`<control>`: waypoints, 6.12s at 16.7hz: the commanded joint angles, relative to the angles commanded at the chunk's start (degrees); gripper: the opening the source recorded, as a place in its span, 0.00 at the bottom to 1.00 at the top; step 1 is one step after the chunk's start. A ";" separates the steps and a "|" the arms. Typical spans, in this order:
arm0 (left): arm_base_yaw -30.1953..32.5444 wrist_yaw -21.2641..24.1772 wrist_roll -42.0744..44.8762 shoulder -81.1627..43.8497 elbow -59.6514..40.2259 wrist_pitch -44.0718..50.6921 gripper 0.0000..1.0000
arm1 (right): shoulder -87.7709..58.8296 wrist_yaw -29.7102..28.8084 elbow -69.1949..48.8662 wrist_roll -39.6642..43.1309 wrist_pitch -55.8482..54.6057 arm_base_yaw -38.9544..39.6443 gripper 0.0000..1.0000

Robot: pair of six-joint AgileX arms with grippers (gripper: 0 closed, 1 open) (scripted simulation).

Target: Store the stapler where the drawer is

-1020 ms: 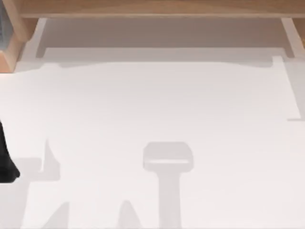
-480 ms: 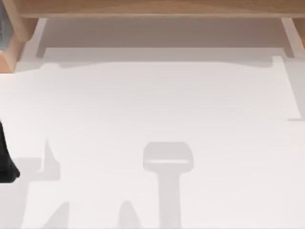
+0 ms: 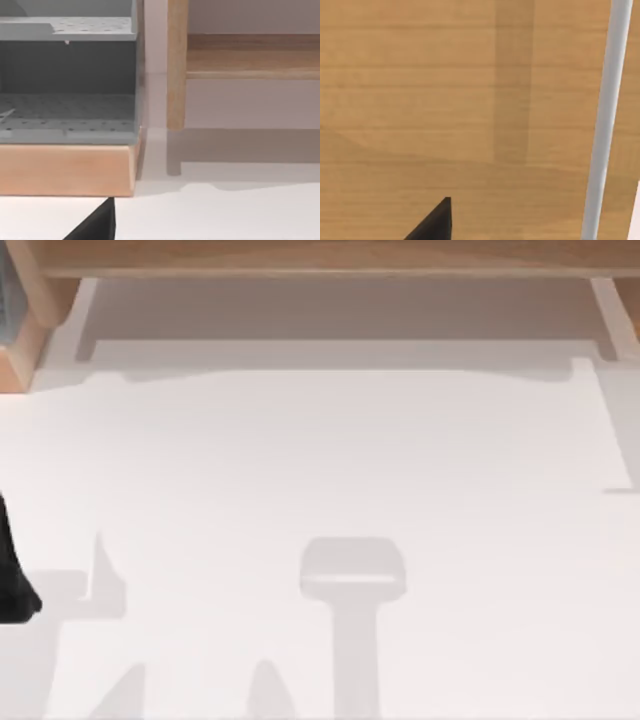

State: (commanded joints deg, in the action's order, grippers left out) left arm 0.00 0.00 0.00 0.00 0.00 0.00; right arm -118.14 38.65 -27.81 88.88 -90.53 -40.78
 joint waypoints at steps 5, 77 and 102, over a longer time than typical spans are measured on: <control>0.00 0.00 0.00 0.00 0.00 0.00 1.00 | -0.01 -0.01 -0.07 0.00 0.01 0.09 1.00; 0.00 0.00 0.00 0.00 0.00 0.00 1.00 | 40.70 -38.55 -1.91 -120.59 132.74 46.73 0.40; 0.00 0.00 0.00 0.00 0.00 0.00 1.00 | 45.19 -38.58 -6.64 -120.49 141.90 46.62 0.00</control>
State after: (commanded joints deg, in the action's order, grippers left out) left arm 0.00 0.00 0.00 0.00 0.00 0.00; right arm -72.95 0.07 -34.46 -31.61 51.38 5.83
